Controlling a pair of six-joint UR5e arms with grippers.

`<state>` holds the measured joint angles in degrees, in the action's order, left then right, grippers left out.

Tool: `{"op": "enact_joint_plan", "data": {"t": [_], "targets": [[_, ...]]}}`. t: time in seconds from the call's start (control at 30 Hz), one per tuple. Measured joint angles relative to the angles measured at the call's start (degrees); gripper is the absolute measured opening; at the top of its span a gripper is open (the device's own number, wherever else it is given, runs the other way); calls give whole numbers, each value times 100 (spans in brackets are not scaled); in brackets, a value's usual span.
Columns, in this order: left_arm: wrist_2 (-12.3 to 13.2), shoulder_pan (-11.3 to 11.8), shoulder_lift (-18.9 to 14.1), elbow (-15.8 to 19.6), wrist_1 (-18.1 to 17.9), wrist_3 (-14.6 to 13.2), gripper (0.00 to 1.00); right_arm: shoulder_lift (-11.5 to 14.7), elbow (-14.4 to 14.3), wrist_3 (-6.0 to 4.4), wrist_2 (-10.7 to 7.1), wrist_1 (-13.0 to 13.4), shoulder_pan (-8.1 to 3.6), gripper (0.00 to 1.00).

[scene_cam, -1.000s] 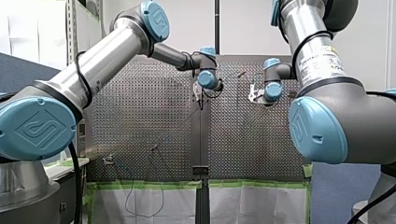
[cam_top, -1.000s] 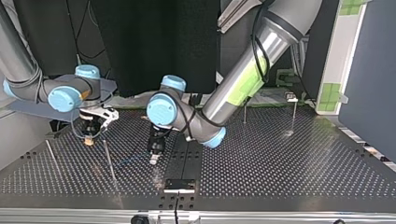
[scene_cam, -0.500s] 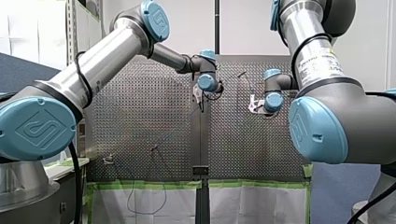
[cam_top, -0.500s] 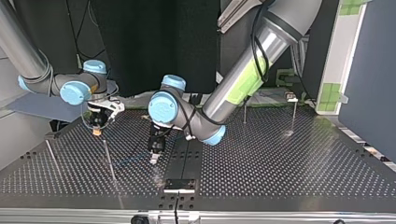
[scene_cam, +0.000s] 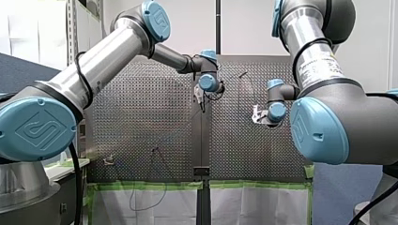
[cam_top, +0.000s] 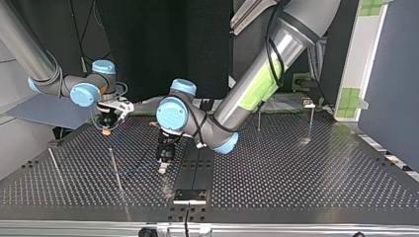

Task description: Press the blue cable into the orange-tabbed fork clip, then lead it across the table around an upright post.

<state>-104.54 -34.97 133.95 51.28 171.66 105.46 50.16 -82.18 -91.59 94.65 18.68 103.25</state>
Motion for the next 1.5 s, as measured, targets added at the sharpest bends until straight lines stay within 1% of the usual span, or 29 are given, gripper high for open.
{"op": "enact_joint_plan", "data": {"t": [0.1,0.3,0.63,0.73,0.87,0.97,1.17,1.33,1.5], "targets": [[0,3,-2,0,1,0,98,-48,-7,-3,5,17,-11,0],[-2,5,-5,1,1,0,98,-262,-10,-30,12,92,-37,0],[-10,11,0,1,1,-7,98,-486,-28,-71,43,139,-156,0],[-14,8,0,1,1,-12,98,-587,-61,-115,57,234,-180,0],[-17,7,0,2,1,-11,98,-758,-83,-202,84,425,-201,0],[-20,6,0,0,1,-15,98,-904,-86,-240,128,561,-214,0],[-89,7,-1,-1,1,-26,98,-1183,-86,-324,152,833,-230,0],[-110,14,-1,-1,1,-33,98,-1423,-86,-349,150,1041,-271,0],[-130,15,0,0,1,-35,98,-1641,-85,-351,138,1208,-349,0]]}}
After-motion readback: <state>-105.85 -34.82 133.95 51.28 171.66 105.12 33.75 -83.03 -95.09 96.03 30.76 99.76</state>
